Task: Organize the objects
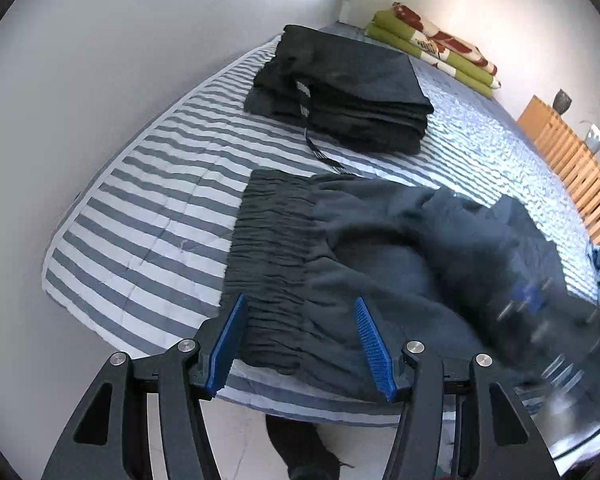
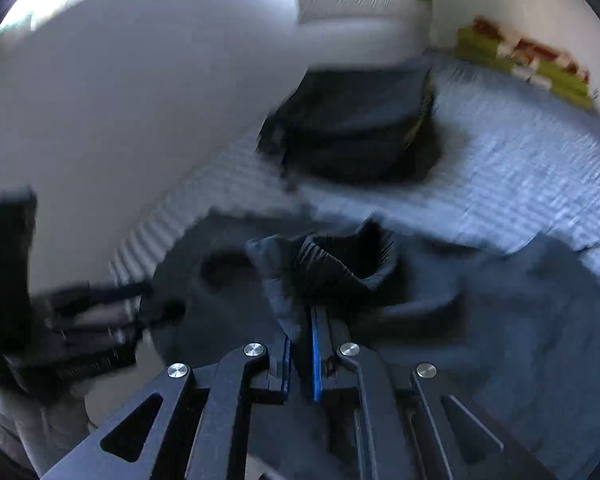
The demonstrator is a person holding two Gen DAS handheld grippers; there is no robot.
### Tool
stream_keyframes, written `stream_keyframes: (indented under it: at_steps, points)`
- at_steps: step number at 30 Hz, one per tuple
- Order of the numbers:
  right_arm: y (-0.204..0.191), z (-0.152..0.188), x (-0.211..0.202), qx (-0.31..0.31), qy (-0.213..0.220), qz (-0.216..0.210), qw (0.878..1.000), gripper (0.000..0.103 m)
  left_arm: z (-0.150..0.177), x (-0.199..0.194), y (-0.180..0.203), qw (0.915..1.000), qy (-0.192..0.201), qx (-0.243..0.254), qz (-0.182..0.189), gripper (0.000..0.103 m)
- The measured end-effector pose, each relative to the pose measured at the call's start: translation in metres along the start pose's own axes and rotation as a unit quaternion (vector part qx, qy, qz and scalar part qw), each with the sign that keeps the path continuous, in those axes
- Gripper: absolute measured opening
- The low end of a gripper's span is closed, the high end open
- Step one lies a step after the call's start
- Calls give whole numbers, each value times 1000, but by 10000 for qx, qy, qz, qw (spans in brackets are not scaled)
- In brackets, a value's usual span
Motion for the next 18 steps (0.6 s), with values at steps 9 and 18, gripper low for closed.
stream_keyframes:
  at_steps: [9,18]
  points:
    - [-20,42,-10,-349,-269,-993,9941,45,-7,-4,7,9991,98,-150,393,60]
    - [95,71,-111,1,-58,-594,9982,46,-19,6,54,9968,-112,94,786,81]
Point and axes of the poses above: each gripper's, at about its wrist camera, not at the fingertips, and x roughly the way its jaws point, y to its right, z to its underside, the point moved 6 cm from there along x, roughly the way its jaws point, and after that the axes turned 1 degree about z, right-handed, at the moved point
